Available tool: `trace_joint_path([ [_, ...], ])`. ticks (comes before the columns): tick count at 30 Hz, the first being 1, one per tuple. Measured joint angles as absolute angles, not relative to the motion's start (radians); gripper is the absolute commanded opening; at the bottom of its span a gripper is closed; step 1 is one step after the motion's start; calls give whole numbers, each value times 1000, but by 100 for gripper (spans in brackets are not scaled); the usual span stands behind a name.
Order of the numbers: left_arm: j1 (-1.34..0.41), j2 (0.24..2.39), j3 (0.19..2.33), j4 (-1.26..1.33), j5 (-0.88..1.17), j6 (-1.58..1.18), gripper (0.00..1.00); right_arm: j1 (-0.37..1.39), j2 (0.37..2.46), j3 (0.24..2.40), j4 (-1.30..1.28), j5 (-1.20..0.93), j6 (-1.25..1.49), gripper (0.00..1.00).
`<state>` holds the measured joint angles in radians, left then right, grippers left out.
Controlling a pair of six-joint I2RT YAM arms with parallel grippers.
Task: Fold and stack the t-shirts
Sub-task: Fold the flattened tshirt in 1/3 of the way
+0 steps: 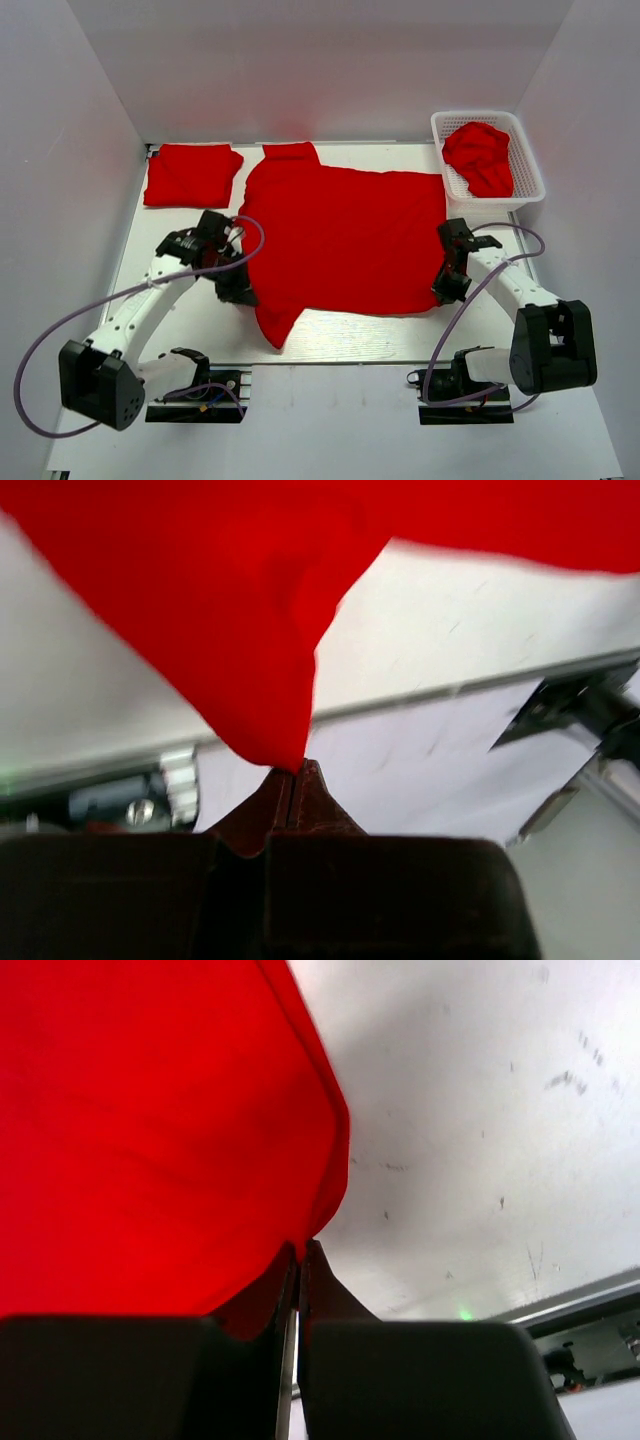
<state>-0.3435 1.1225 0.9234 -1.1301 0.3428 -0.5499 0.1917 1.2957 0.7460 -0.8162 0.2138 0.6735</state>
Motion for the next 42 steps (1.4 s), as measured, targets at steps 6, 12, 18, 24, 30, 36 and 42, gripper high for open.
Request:
trace_joint_path([
  [6,-344,1275,1063,-968,286,-538,0,192,1330,813,-805,252,659,0],
  [12,-344,1369,1191,-856,201,-537,0,192,1366,876,-793,297,650,0],
  [18,-342,1455,1304,-794,88,-535,0,190,1417,954,-788,340,644,0],
  [24,-342,1520,1358,-753,38,-532,0,178,1440,1011,-786,390,638,0],
  [30,-342,1560,1386,-694,-21,-512,0,167,1445,1055,-772,422,631,0],
  [36,-342,1596,1418,-635,-50,-478,0,160,1498,1100,-751,429,617,0],
  [42,-335,1649,1456,-589,-88,-459,0,153,1560,1134,-735,434,617,0],
])
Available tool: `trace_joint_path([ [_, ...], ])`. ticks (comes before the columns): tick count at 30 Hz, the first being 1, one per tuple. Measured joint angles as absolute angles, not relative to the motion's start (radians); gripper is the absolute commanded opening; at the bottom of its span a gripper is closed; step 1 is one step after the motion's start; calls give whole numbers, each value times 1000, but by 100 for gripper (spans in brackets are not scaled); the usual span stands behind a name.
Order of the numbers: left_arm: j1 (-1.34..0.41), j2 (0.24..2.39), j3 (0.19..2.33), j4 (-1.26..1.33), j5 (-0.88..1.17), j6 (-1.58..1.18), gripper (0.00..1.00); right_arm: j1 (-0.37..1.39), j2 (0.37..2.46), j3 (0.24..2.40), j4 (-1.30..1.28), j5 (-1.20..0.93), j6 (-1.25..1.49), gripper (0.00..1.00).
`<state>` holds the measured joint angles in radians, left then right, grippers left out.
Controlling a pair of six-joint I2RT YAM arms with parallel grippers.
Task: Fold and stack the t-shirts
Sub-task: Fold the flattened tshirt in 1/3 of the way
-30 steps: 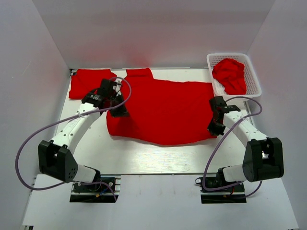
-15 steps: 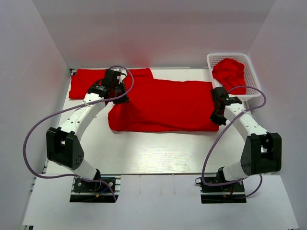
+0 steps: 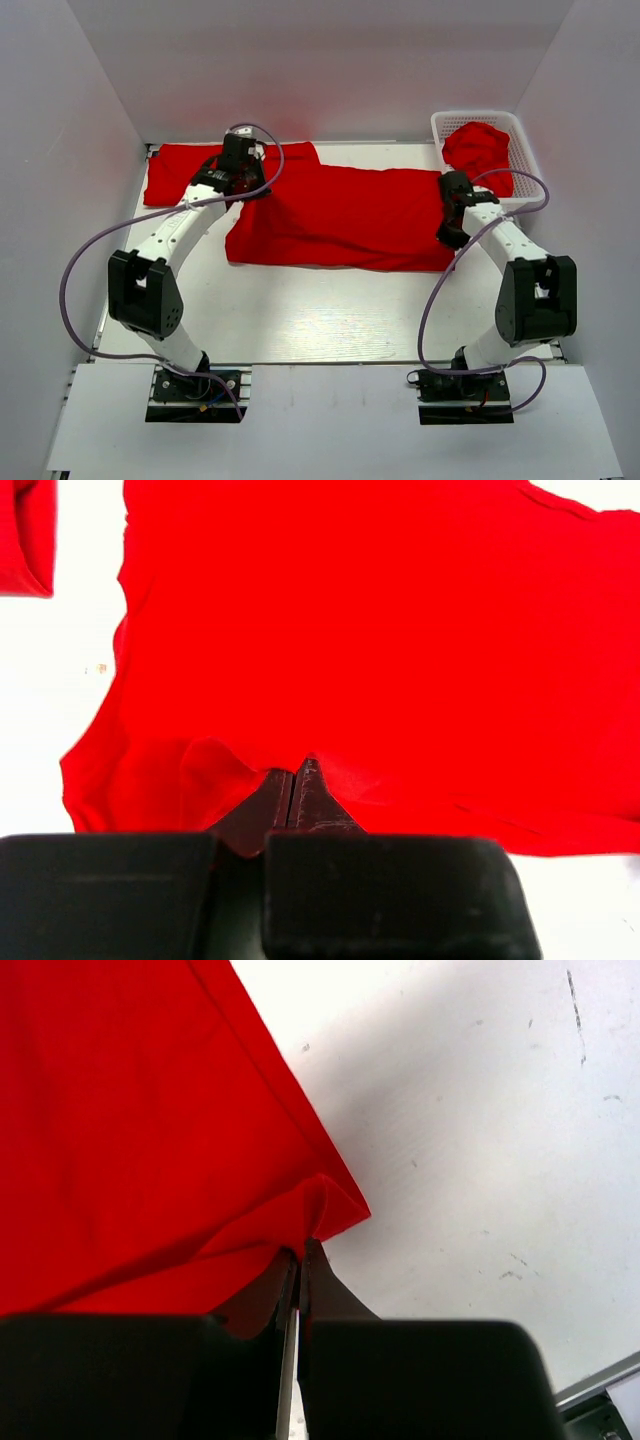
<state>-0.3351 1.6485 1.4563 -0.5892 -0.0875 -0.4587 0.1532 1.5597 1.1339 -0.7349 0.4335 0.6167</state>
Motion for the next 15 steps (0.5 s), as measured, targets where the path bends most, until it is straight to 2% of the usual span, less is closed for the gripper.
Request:
trace_joint_path([
  [15,-335,1764,1554,-553,-189,-441,0,132,1704,1222,-672,447,587,0],
])
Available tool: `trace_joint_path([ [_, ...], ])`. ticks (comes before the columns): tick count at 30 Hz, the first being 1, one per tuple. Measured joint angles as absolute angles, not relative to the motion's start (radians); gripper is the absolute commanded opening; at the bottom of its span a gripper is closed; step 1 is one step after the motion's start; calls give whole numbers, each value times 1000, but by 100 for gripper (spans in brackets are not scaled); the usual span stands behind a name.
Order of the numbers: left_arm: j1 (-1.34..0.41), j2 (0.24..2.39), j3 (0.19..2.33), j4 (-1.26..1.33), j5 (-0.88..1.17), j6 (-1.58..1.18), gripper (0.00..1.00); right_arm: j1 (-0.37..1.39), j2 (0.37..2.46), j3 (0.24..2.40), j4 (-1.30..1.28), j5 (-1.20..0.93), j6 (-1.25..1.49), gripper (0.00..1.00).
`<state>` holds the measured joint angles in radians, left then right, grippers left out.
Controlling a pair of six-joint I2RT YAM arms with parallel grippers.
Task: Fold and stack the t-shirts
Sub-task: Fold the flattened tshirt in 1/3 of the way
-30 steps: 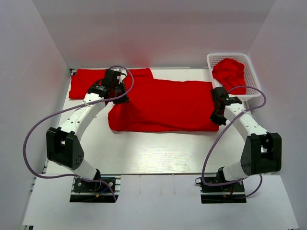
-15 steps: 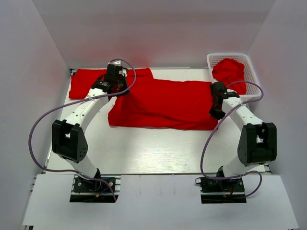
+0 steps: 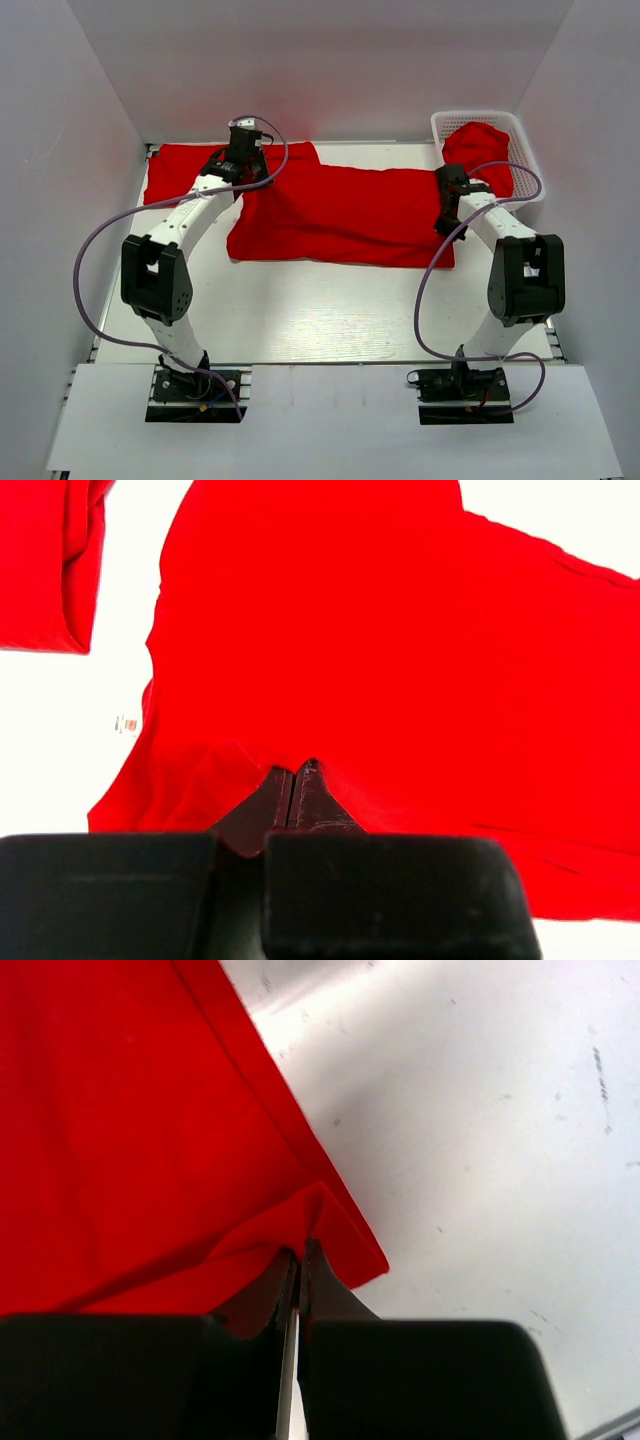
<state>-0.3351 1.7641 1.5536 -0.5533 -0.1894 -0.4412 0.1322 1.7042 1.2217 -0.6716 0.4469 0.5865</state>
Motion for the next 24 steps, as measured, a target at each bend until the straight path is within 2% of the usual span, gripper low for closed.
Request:
trace_joint_path([
  [6,-335,1810,1554,-480,-220,-442,0,128,1732,1222,-588,416,542,2],
  [7,-335,1817,1553,-464,-227,-442,0,128,1737,1222,-574,412,538,7],
  [8,-335,1823,1552,-452,-234,-442,0,127,1740,1222,-562,408,535,8],
  [10,-335,1837,1552,-424,-252,-444,0,126,1742,1222,-542,398,522,26],
  [11,-335,1845,1554,-413,-262,-445,4,126,1742,1222,-533,395,515,34],
  [12,-335,1858,1560,-407,-270,-447,29,126,1742,1222,-522,393,514,52],
  [14,-333,1894,1590,-410,-284,-449,83,126,1742,1222,-508,390,505,61],
  [15,-331,1921,1621,-419,-293,-456,100,126,1740,1222,-503,389,496,64],
  [18,-327,2004,1728,-455,-322,-480,100,126,1720,1214,-492,387,482,73],
  [21,-323,2056,1825,-503,-341,-487,100,126,1665,1184,-491,378,472,78],
  [22,-321,2062,1842,-517,-346,-488,100,126,1643,1172,-491,369,467,86],
  [24,-320,2063,1867,-544,-353,-488,100,127,1604,1151,-487,347,459,88],
])
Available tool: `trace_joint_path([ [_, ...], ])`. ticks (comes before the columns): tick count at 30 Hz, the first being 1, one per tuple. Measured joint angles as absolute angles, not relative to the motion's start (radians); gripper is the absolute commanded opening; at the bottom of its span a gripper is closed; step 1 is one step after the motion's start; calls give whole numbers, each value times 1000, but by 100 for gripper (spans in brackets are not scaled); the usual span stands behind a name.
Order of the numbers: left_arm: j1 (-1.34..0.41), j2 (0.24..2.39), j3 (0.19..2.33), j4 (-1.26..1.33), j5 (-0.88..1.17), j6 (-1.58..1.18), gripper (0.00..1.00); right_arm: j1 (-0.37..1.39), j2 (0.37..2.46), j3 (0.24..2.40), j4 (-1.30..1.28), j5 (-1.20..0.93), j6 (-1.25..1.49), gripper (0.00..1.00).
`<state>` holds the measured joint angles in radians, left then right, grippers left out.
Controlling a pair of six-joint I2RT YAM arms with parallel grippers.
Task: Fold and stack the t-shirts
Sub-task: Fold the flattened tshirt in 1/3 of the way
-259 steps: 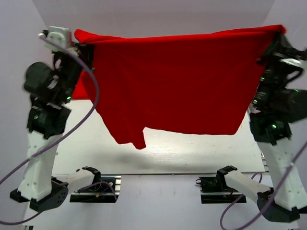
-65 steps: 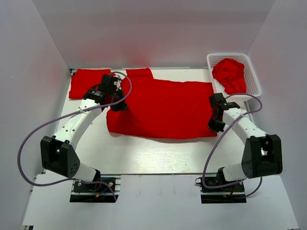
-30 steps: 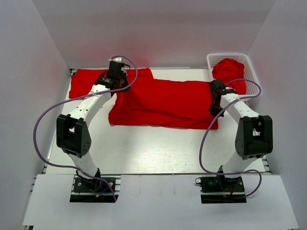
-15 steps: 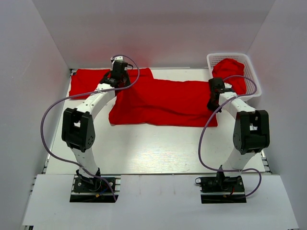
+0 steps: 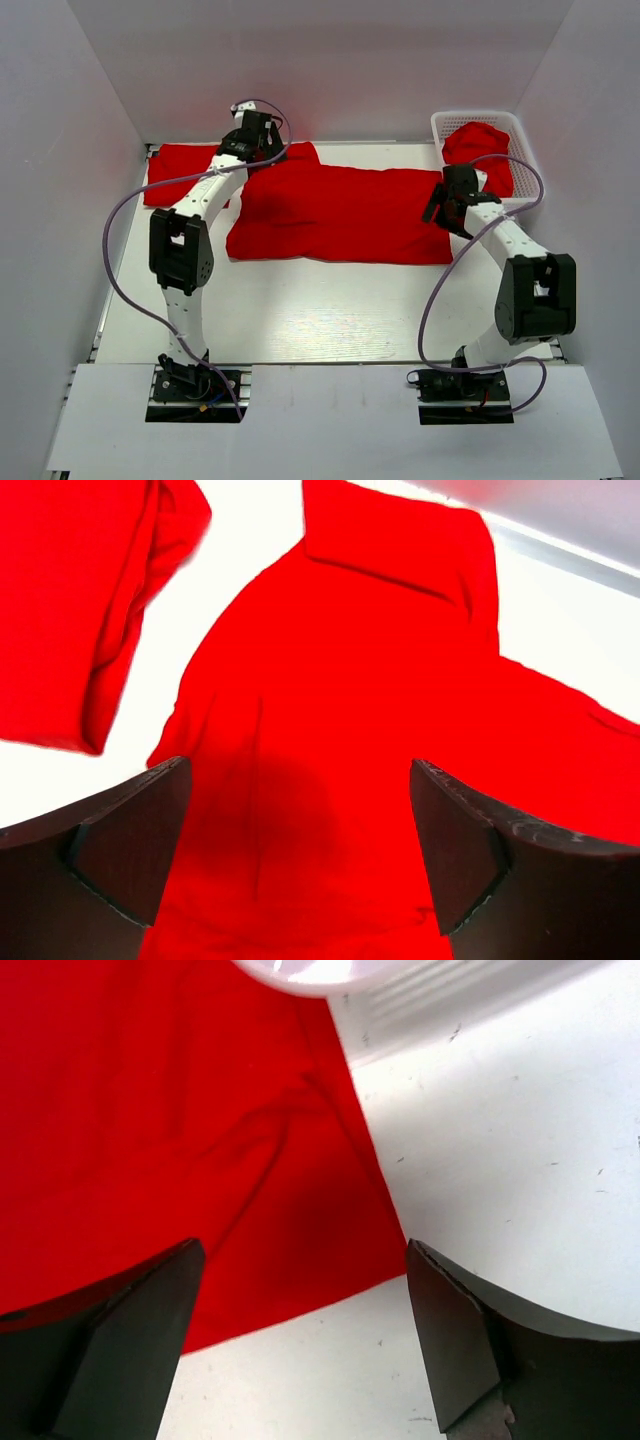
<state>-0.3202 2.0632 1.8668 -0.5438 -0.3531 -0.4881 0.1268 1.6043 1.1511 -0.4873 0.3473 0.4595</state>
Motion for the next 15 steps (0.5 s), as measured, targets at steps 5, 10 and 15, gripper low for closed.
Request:
trace_joint_path([
  [5,-320,2008,1799,-578,-334,-479,100,132,1538,1084,-463,290,436,90],
  [10,-324,1881,1562,-583,-278,-469,100,136,1538,1040,-436,216,421,90],
  [15,-326,1790,1332,-545,-189,-467,100,143,1571,1030,-376,139,414,90],
])
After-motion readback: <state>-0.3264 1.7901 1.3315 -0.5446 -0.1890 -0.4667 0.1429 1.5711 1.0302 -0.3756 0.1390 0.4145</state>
